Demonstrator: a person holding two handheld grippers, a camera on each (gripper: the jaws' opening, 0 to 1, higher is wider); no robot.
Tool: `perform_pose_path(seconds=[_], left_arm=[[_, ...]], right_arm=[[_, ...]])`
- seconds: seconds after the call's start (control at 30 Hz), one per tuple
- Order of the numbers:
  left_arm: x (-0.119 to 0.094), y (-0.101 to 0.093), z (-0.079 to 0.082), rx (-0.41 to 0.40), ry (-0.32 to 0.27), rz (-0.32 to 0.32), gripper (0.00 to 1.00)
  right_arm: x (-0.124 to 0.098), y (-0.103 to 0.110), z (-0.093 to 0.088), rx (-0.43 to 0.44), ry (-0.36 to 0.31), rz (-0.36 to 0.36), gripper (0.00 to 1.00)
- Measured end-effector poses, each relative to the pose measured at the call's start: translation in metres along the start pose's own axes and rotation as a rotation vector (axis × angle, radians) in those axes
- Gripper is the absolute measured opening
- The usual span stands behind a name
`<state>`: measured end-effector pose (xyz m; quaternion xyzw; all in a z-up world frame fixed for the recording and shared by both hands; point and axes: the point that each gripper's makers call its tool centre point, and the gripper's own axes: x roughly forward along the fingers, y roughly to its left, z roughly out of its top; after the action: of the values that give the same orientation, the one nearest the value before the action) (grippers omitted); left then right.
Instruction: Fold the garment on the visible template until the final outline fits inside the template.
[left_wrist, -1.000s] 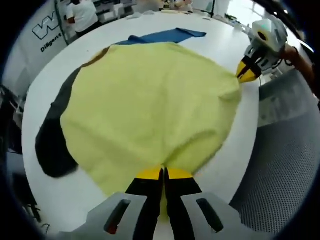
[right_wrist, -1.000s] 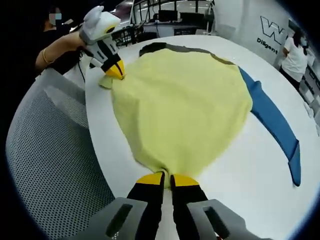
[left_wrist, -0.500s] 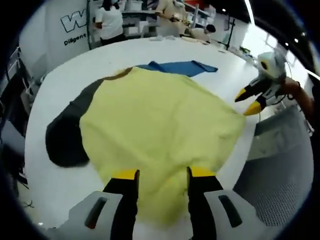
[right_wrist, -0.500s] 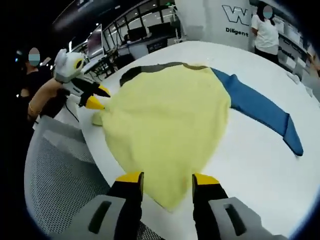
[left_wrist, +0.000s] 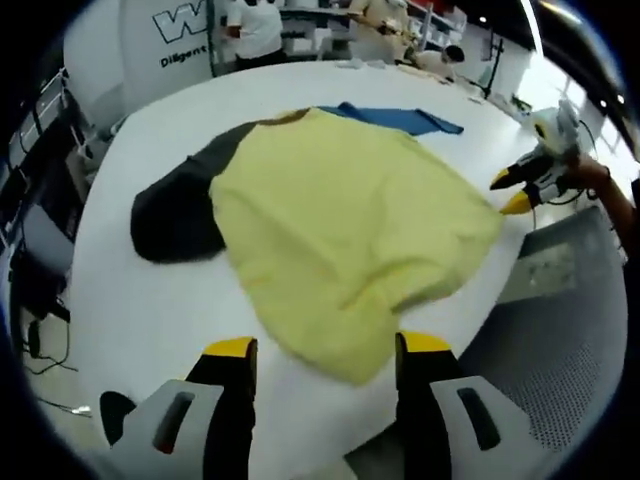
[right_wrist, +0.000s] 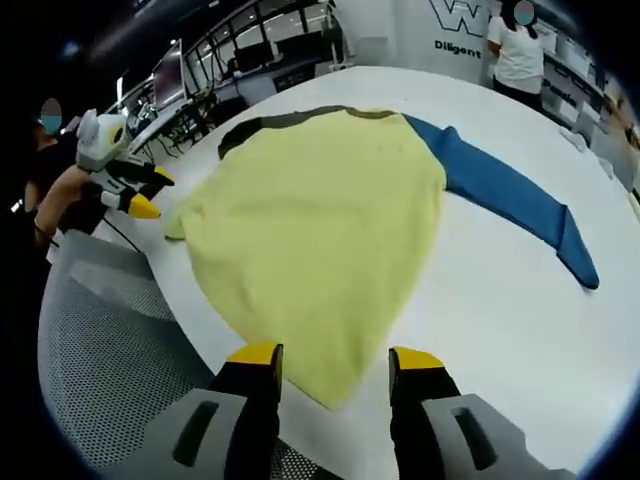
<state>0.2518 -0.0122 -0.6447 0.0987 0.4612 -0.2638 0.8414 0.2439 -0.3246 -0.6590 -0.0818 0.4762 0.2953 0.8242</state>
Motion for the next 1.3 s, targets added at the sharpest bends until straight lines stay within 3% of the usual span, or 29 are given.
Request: perform_pose_path(seconds=[0.3,0.47,0.67,0.97,1.2,1.3], left_arm=[[0.007,0.007,-0.019,0.004,0.055,-0.024,0.48],[0.011,0.008,-0.027,-0.023,0.071,-0.038,0.41],[0.017,-0.002,-0.028,-0.103,0.071,-0.077,0.33],[0.02,-0.01,-0.023,-0.102,0.069,-0.096,0.22],[0.023,-0.012,-0.023,-0.113,0.073,-0.097,0.1],[0.02,-0.012,-0.019,-0.109,0.067,-0.093,0.03]], right_arm=[[0.002,-0.003,-0.007,0.011,0.021,0.0,0.37],[0.004,-0.001,-0.009,0.033,0.02,0.008,0.35],[0.005,-0.005,-0.013,0.039,0.045,-0.028,0.29],[0.008,-0.006,-0.022,0.062,0.09,-0.069,0.25],[0.011,-0.004,-0.027,0.078,0.111,-0.092,0.11],[0.011,-0.006,-0.028,0.053,0.12,-0.101,0.0]])
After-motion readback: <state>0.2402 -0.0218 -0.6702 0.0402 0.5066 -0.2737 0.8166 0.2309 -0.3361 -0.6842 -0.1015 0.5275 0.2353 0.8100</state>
